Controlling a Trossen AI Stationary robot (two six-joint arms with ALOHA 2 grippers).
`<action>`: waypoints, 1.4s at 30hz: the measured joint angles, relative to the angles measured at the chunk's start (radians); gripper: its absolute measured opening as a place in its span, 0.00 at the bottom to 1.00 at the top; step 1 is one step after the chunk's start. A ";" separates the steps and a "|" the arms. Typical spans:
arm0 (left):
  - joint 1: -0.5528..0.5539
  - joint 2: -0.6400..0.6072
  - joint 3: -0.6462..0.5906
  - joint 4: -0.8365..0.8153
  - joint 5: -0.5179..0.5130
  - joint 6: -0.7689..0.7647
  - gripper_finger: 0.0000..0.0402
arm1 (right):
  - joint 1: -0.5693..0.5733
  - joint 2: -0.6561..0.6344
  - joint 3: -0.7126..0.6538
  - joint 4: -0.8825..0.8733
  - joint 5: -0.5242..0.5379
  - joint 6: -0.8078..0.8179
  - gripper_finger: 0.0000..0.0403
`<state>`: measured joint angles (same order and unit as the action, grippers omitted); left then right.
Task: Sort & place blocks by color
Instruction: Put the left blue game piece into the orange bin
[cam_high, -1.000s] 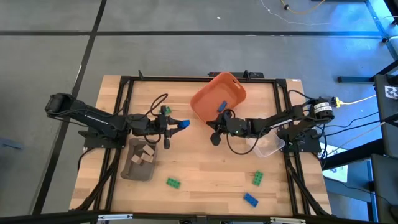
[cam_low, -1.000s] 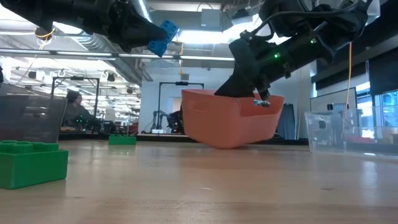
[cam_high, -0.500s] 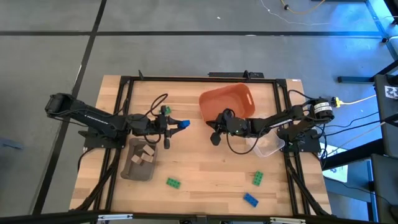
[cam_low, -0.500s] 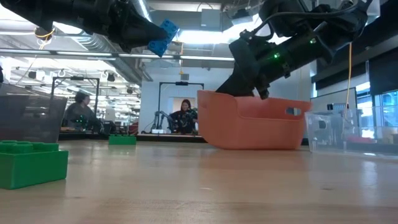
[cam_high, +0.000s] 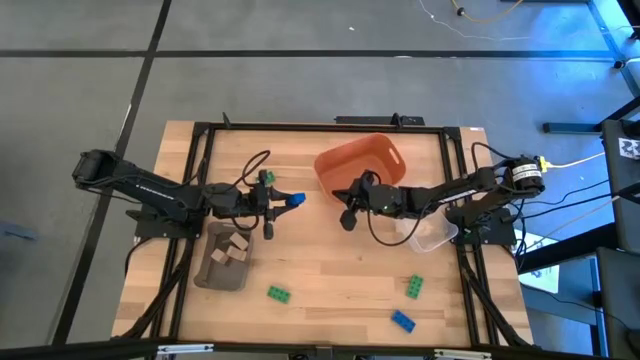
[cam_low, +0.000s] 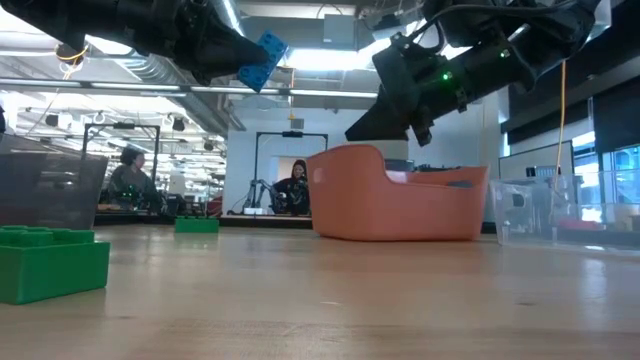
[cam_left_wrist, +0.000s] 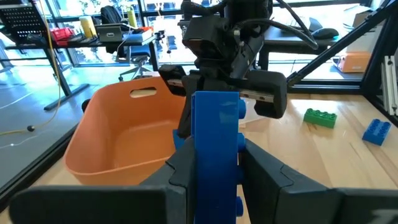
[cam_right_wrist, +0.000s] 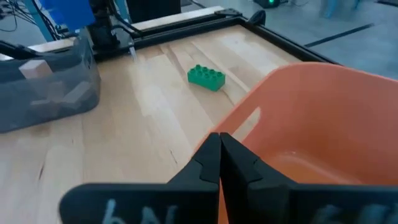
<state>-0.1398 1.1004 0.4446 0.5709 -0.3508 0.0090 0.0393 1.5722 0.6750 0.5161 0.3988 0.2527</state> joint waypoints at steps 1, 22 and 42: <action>0.000 0.000 0.000 0.000 0.000 0.000 0.21 | 0.000 -0.001 0.000 0.001 0.000 -0.001 0.00; 0.000 0.000 0.000 -0.006 0.000 -0.006 0.21 | 0.000 -0.220 -0.021 -0.295 0.111 -0.053 0.00; 0.000 0.000 0.000 -0.010 0.000 -0.007 0.21 | -0.075 -0.360 -0.206 -0.334 0.170 0.106 0.00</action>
<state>-0.1402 1.1004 0.4450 0.5612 -0.3508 0.0021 -0.0353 1.2118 0.4689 0.1823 0.5691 0.3592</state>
